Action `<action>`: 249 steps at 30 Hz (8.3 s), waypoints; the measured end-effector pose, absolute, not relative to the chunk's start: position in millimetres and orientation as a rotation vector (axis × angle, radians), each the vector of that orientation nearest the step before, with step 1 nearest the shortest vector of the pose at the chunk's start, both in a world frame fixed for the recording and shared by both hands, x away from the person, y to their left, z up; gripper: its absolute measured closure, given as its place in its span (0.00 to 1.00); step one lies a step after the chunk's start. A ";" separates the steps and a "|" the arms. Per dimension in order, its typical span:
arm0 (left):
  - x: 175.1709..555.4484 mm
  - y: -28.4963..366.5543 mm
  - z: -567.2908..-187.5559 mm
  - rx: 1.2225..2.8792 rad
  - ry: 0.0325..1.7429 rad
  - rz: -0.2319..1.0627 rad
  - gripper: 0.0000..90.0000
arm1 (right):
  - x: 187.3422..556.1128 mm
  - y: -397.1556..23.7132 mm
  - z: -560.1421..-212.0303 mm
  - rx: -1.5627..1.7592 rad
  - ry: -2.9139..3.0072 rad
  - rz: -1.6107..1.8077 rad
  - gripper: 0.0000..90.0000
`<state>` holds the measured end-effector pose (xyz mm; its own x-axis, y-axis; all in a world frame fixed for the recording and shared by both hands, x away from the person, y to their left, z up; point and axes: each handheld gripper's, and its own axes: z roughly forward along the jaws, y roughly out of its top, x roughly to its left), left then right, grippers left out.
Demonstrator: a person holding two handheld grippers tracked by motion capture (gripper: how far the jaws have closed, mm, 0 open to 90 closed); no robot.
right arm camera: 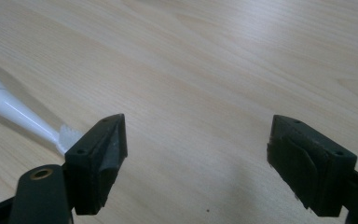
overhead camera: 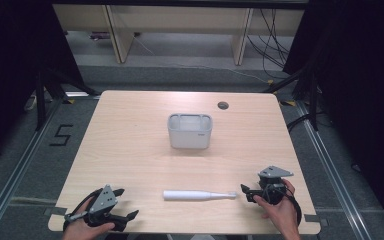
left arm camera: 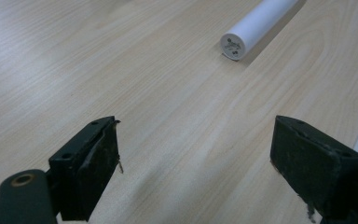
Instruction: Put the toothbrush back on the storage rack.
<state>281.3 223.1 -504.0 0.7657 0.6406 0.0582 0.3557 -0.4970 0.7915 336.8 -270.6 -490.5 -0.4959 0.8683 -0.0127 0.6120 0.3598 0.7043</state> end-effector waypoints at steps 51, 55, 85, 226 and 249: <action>283.3 223.4 -506.2 2.132 0.746 0.432 0.16 | 346.4 -199.6 -470.1 1.172 2.309 1.084 0.77; 284.0 223.9 -506.2 2.140 0.741 0.443 0.16 | 348.7 -185.0 -471.6 1.112 2.354 1.058 0.86; 282.5 223.2 -506.1 2.132 0.762 0.433 0.16 | 354.2 -102.3 -487.8 0.861 2.552 1.015 0.98; 282.3 224.2 -505.4 2.140 0.756 0.434 0.16 | 317.4 -111.7 -467.6 0.624 2.722 0.863 0.66; 282.9 225.8 -504.8 2.138 0.756 0.423 0.16 | 361.2 -70.4 -469.7 0.532 2.935 0.522 0.54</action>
